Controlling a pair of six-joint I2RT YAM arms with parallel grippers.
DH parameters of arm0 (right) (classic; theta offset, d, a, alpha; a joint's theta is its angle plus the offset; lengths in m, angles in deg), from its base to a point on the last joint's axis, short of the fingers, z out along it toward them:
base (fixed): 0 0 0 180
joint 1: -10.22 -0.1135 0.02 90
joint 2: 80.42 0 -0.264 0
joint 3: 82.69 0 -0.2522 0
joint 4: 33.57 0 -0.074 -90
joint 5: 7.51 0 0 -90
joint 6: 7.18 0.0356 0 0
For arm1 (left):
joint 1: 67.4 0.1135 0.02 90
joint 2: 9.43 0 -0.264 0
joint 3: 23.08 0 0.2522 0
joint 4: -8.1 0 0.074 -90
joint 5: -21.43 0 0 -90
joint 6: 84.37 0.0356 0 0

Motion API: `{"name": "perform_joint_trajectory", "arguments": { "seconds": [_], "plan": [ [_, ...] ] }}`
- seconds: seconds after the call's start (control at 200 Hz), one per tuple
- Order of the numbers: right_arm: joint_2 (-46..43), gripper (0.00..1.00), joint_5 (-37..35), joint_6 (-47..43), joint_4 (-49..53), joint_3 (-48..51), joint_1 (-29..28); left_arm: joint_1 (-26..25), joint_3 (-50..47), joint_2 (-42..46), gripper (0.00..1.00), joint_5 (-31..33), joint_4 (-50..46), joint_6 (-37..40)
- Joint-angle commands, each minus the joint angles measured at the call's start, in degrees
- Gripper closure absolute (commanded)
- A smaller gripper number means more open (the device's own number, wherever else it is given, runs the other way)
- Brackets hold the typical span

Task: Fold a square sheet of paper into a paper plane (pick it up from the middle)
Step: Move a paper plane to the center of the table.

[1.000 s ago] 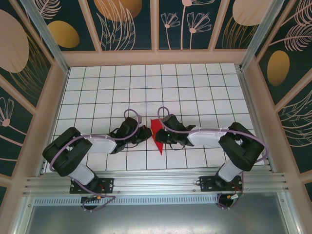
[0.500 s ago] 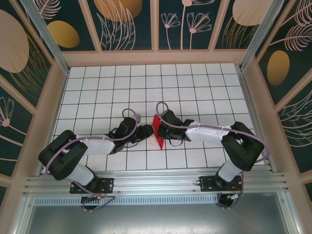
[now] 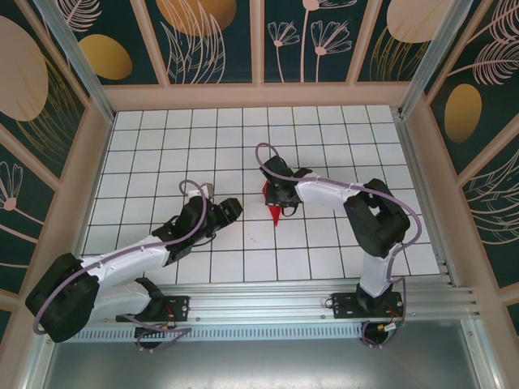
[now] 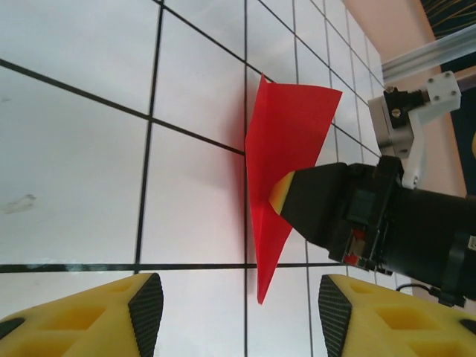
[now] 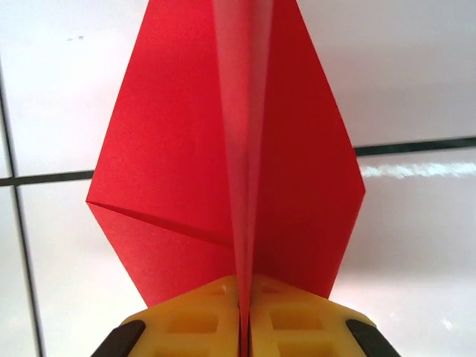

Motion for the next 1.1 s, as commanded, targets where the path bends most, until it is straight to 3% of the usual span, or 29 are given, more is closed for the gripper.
{"name": "perform_joint_trajectory", "arguments": {
  "seconds": [0.0, 0.185, 0.28, 0.495, 0.801, 0.906, 1.096],
  "plan": [
    [2.9, 0.87, 0.2, -3.4, 4.1, -3.0, 0.3, 0.2, -1.0, 1.5, 0.41, 2.6, -3.5, 1.3],
    [4.7, 0.79, 0.5, -4.7, 4.4, -3.4, 0.5, 0.2, -1.5, 2.2, 0.41, 2.9, -3.7, 1.2],
    [4.8, 0.80, 1.1, -5.1, 3.9, -3.3, 0.6, 0.2, -1.2, 1.8, 0.40, 2.8, -3.7, 1.4],
    [3.8, 0.90, 1.9, -5.0, 4.1, -3.5, -0.5, 0.2, -0.5, 1.4, 0.40, 3.5, -4.3, 1.5],
    [2.1, 0.88, 2.3, -2.6, 2.6, -2.6, -3.1, 0.3, -0.5, 2.4, 0.40, 4.7, -5.4, 1.5],
    [3.8, 0.87, 5.4, -2.6, 1.5, -2.4, -3.2, 0.3, -0.4, 2.5, 0.40, 4.9, -5.6, 1.6],
    [7.1, 0.82, 4.6, -1.3, 1.8, -1.1, -3.2, 0.2, -0.5, 2.5, 0.40, 4.6, -5.7, 1.6]
  ]
}}
